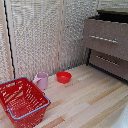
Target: Shift your gripper thoughtfully near the cereal snack bar. Tenderly grip the snack bar with your precision device. Carefully hover the precision device above the first drawer installation and invite the snack bar to descend into the first drawer installation.
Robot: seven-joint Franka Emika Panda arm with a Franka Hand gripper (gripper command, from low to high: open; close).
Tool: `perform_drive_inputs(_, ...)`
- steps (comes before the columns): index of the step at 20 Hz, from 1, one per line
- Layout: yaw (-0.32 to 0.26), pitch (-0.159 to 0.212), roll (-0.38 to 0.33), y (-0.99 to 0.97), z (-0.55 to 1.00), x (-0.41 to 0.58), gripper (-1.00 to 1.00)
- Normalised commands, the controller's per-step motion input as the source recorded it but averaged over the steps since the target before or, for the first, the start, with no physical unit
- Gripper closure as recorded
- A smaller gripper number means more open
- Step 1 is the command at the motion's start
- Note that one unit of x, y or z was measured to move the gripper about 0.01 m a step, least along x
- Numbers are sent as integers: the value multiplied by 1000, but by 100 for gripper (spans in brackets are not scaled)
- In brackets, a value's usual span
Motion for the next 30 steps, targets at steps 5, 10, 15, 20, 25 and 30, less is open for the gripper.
perform_drive_inputs(5, 40, 3, 0, -998, 280, -1, 100)
perform_drive_inputs(10, 46, 37, 0, -978, 159, -3, 100)
perform_drive_inputs(15, 149, 78, 0, -778, -29, 1, 100)
perform_drive_inputs(20, 210, 103, -12, -585, -215, 33, -100)
perform_drive_inputs(25, 84, 33, -97, -150, -127, 31, -100)
perform_drive_inputs(30, -8, 7, -72, 68, 0, 53, -100)
